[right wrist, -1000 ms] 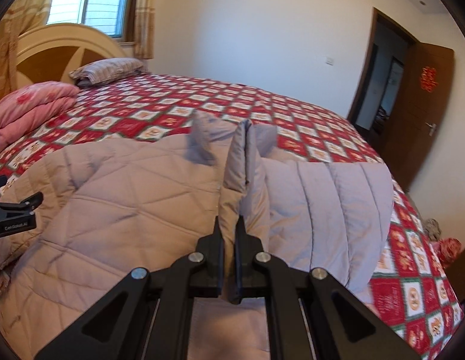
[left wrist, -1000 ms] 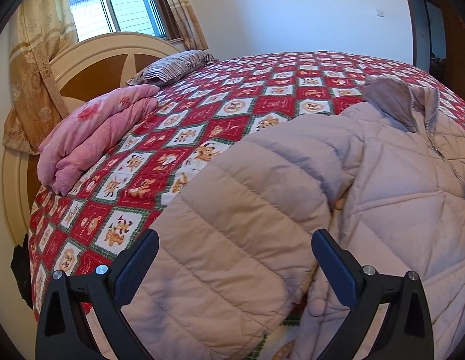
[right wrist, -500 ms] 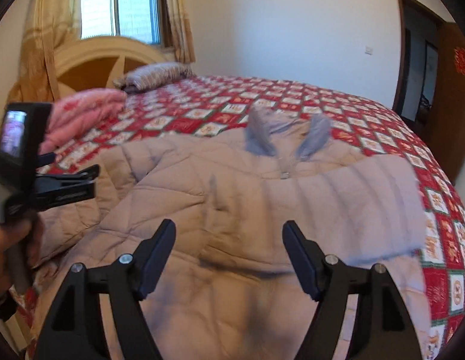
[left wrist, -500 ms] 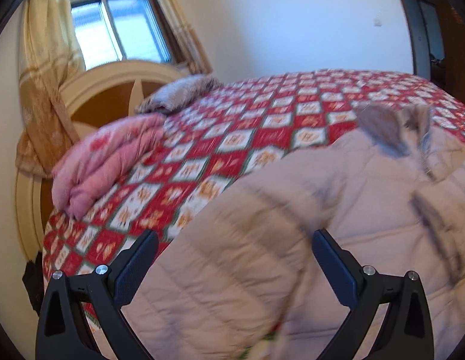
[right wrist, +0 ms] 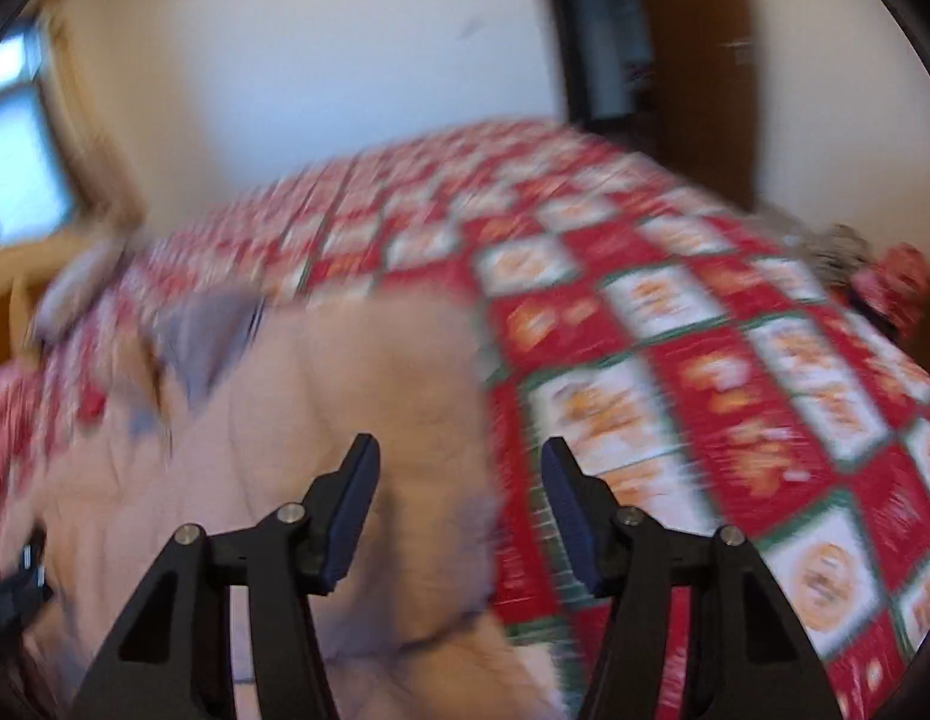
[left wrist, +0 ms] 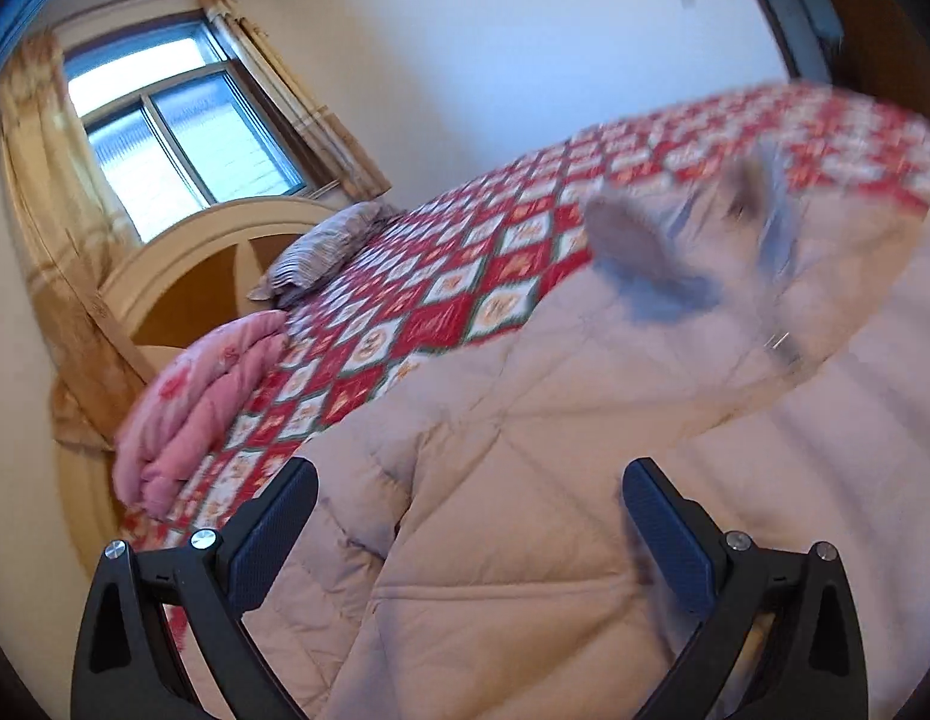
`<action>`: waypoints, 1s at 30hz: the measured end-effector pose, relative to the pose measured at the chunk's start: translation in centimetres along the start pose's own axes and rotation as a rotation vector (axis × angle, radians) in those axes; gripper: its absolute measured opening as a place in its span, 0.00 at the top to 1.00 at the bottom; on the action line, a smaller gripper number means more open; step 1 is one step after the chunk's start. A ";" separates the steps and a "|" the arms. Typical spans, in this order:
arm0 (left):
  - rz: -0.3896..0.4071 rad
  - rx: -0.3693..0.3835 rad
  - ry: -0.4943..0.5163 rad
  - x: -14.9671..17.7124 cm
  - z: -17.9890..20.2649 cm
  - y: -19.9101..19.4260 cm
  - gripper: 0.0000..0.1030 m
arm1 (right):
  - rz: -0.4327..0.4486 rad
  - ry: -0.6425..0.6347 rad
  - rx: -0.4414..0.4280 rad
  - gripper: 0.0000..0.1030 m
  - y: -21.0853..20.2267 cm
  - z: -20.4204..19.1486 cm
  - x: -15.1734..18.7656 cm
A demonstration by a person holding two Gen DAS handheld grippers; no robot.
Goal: Fold large clothes
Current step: 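Fold the held sleeve across the jacket body and open the right gripper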
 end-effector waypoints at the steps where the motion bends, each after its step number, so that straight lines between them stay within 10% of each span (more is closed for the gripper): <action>1: -0.020 -0.015 0.015 0.4 0.1 1.1 0.01 | -0.041 -0.043 -0.008 0.43 1.3 -1.2 0.8; 12: -0.126 0.076 -0.098 2.5 -2.4 4.1 0.01 | -0.053 -0.154 0.050 0.42 3.5 -3.2 4.0; 21: 0.054 0.209 -0.197 -3.4 -2.9 -2.8 0.01 | 0.190 -0.082 -0.029 0.42 -4.2 -2.6 -2.0; 30: -0.110 0.152 -0.087 0.5 2.6 4.6 0.01 | -0.006 -0.191 0.005 0.47 6.6 -4.4 -1.9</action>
Point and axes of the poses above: each gripper's, at about its wrist camera, not at the fingertips, and y roughly the way its jaws point, z to its right, x to its underside, the point moved 7 cm from there along y, roughly the way its jaws point, and after that the axes turned 6 degrees about -z, right-handed, at the moved point
